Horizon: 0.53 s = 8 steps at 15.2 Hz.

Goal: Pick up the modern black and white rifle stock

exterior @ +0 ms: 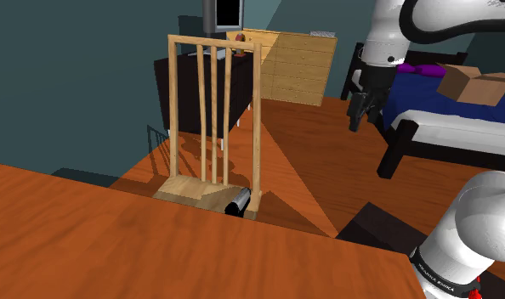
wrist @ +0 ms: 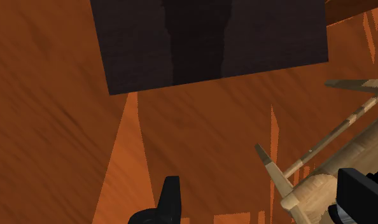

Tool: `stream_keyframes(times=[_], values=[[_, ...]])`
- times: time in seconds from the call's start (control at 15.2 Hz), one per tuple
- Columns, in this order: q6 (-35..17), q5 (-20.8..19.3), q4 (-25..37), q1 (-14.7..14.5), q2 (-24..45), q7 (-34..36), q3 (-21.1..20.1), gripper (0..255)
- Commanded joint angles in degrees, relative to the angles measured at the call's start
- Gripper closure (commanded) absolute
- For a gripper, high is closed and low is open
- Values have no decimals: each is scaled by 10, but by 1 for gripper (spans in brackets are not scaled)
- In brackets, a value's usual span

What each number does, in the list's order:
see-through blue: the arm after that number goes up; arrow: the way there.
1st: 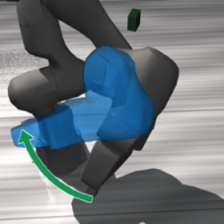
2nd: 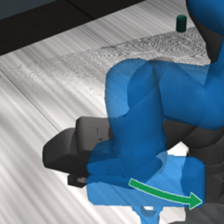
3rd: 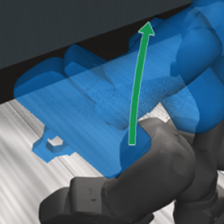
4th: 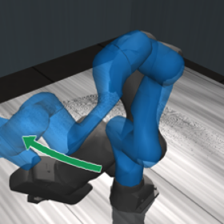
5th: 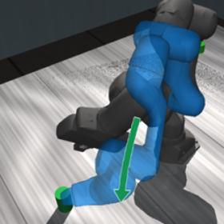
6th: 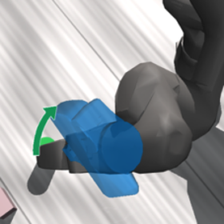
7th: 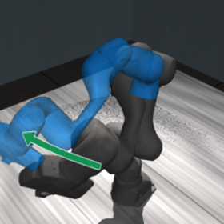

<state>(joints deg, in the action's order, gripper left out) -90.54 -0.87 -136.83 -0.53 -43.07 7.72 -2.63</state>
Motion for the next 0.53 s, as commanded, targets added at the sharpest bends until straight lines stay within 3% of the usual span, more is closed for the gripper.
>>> stream_keyframes(times=[0.0, 0.46], values=[[0, 0, 0, 0, 0, 0, 0, 0], [-23, 51, 46, -3, 131, 148, -86, 0]])
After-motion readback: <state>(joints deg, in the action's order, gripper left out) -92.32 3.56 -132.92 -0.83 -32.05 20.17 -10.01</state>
